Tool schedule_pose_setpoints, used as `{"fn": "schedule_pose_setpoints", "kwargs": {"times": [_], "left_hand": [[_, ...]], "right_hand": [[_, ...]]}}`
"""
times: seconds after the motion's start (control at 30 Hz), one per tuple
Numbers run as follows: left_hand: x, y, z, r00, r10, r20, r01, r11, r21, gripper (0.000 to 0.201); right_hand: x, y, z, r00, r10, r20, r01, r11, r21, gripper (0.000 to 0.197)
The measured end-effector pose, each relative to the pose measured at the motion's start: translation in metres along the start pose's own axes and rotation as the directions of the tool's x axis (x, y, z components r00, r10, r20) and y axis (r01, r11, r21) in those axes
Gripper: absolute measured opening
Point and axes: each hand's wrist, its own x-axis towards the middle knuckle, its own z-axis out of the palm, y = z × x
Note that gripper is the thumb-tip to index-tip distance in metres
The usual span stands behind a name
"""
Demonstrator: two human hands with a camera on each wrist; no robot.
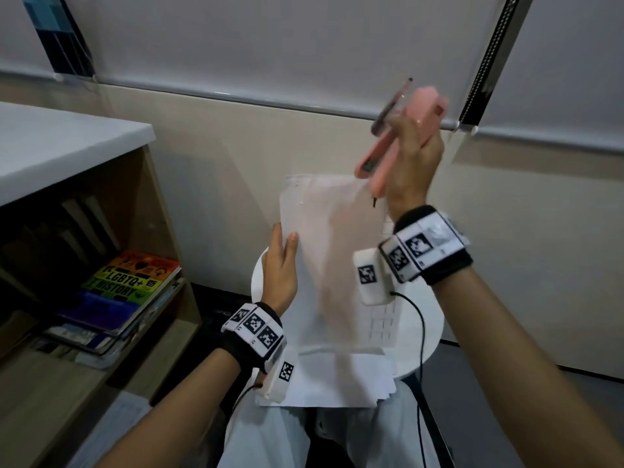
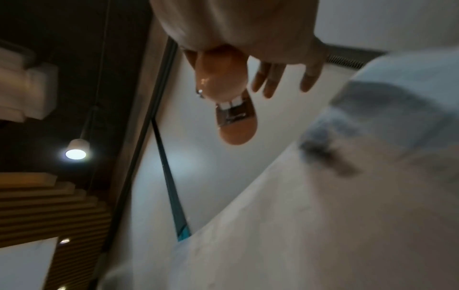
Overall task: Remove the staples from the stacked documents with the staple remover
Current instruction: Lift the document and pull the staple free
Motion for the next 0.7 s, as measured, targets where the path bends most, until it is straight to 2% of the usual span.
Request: {"fn": "schedule_pose_setpoints", "kwargs": {"times": [0.1, 0.17, 0.23, 0.3, 0.33, 0.43, 0.53, 0.7], "left_hand": [[0.012, -0.008, -0.015, 0.997, -0.061, -0.045, 0.060, 0.998, -0.035, 0.055], [0.019, -0.011, -0.020, 0.997, -0.044, -0.063, 0.043, 0.999, -0.019, 0.062], [0.022, -0.010, -0.018, 0.997, -0.046, -0.057, 0.045, 0.999, -0.015, 0.064], [0.024, -0.009, -0.012, 0.998, -0.057, -0.038, 0.055, 0.998, -0.040, 0.061], [0.025, -0.008, -0.009, 0.998, -0.057, -0.023, 0.056, 0.998, -0.042, 0.062], [0.027, -0.003, -0.003, 0.999, -0.034, 0.028, 0.035, 0.999, -0.035, 0.065], [0.028, 0.002, 0.000, 0.998, 0.013, 0.057, -0.010, 0.999, -0.046, 0.032], [0.024, 0.000, 0.014, 0.992, 0.049, 0.113, -0.046, 0.998, -0.035, 0.024]], "right_hand": [[0.005, 0.016, -0.054, 0.997, 0.044, 0.067, -0.036, 0.993, -0.115, 0.062], [0.000, 0.030, -0.087, 0.978, 0.155, 0.137, -0.128, 0.974, -0.187, 0.076], [-0.007, 0.042, -0.105, 0.935, 0.293, 0.201, -0.238, 0.937, -0.256, 0.063], [-0.016, 0.049, -0.108, 0.895, 0.359, 0.263, -0.271, 0.909, -0.318, 0.045], [-0.019, 0.051, -0.106, 0.882, 0.371, 0.290, -0.268, 0.902, -0.339, 0.046], [-0.022, 0.055, -0.101, 0.880, 0.339, 0.333, -0.238, 0.921, -0.308, 0.048], [-0.021, 0.057, -0.102, 0.887, 0.326, 0.327, -0.239, 0.930, -0.279, 0.052], [-0.027, 0.072, -0.115, 0.884, 0.375, 0.280, -0.283, 0.905, -0.317, 0.046]]}}
